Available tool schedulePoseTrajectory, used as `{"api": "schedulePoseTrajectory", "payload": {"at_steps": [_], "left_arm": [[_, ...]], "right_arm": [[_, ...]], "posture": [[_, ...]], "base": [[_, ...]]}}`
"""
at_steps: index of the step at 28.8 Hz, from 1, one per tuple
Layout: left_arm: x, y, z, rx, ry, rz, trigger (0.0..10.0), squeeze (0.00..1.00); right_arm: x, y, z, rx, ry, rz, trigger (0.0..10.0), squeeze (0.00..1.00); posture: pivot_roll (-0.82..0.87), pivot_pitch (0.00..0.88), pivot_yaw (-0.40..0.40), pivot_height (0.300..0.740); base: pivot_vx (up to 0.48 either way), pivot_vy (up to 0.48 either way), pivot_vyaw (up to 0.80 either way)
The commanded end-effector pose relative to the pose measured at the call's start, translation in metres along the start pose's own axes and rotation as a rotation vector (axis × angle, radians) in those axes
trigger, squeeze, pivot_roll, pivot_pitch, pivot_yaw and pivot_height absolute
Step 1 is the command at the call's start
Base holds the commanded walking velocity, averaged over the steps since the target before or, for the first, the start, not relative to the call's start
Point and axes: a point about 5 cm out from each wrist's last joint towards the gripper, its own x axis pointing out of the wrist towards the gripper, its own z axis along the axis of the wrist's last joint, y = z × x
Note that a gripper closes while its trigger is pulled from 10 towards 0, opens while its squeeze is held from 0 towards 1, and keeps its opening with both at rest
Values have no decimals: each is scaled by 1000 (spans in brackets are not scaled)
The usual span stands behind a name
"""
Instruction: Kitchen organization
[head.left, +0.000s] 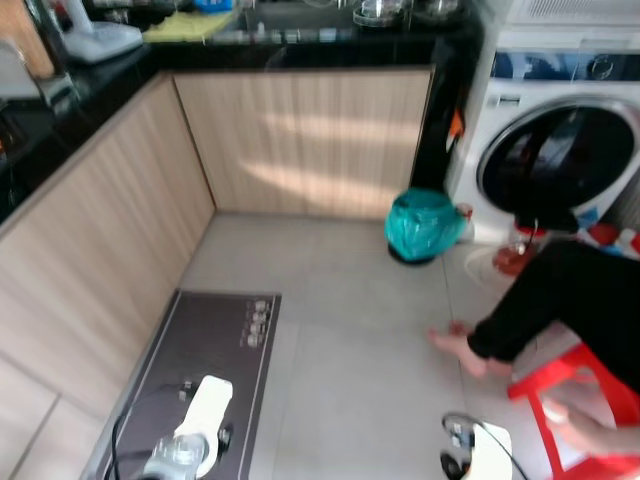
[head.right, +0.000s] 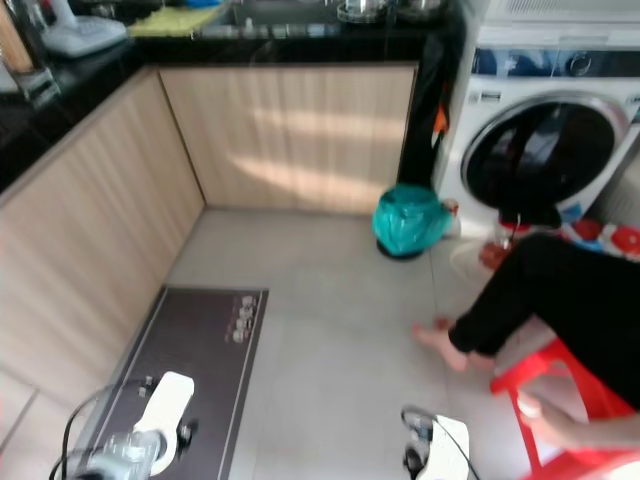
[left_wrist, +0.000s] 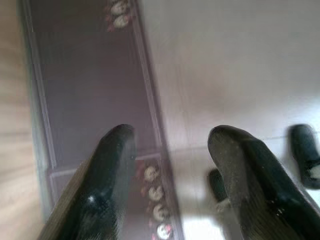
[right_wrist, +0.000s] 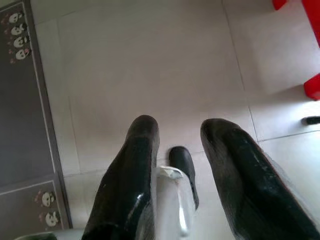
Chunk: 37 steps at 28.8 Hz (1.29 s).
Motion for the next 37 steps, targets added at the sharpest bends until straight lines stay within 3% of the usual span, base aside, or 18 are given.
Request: {"api": "schedulePoseTrajectory", "payload": {"at_steps": [1,27,37], "left_arm": [[-1,7,-3,5,16,15,10000,0],[-1,7,-3,29,21,0,10000,0],[-2,10,-2,42,22,1,10000,0]], "right_arm": [[1,4,1,-5,1,10,10000,0],[1,6,-1,-47,9,21,10000,0],[1,9,-3,-10,9,21,10000,0]], "posture": [[-70,0,58,740],[-88,0,80,740],[-86,0,86,740]], "base": [[337,0,0],[341,0,121],[339,0,160]]}}
